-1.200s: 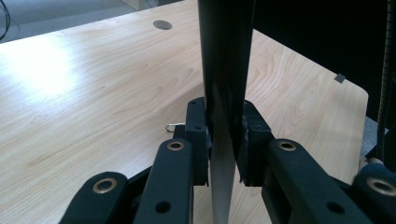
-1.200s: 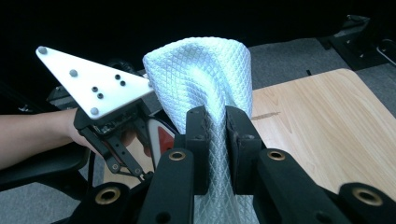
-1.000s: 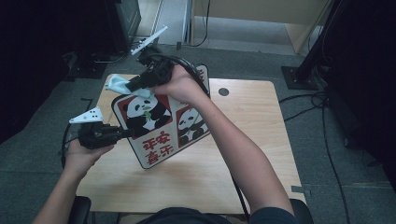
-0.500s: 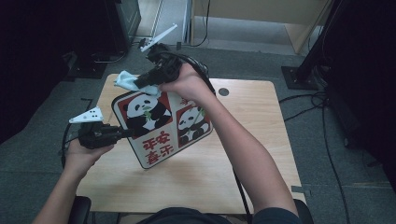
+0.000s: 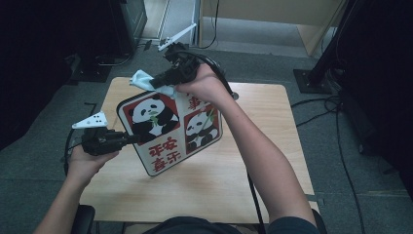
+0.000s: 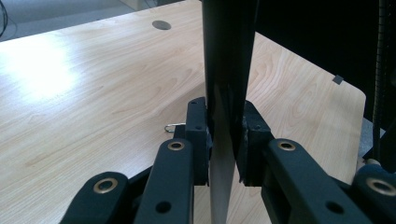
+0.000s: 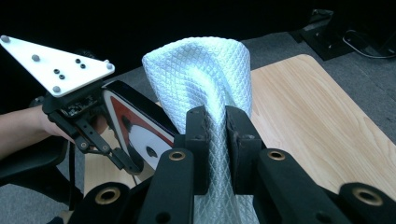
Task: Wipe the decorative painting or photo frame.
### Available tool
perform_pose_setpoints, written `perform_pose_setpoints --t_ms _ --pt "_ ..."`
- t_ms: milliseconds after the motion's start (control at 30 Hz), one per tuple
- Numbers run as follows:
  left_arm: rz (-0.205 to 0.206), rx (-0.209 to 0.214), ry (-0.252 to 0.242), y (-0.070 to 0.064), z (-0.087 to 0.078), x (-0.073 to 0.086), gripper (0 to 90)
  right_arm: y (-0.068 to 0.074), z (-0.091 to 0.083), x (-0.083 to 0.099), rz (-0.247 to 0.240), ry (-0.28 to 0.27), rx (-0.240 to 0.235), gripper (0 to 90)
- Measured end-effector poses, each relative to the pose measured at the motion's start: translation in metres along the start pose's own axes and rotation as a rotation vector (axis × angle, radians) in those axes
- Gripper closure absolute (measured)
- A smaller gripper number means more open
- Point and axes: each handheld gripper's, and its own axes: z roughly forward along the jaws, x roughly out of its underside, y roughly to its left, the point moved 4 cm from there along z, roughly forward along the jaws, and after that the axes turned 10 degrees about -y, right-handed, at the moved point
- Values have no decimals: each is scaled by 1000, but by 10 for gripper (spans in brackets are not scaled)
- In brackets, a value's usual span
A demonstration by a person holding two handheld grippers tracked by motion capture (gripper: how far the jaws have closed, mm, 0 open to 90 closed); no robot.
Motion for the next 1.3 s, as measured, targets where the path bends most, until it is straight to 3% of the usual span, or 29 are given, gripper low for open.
perform_pose_setpoints --t_ms 1300 --pt "-12 0 -1 0 0 0 783 -42 -44 16 63 -35 116 813"
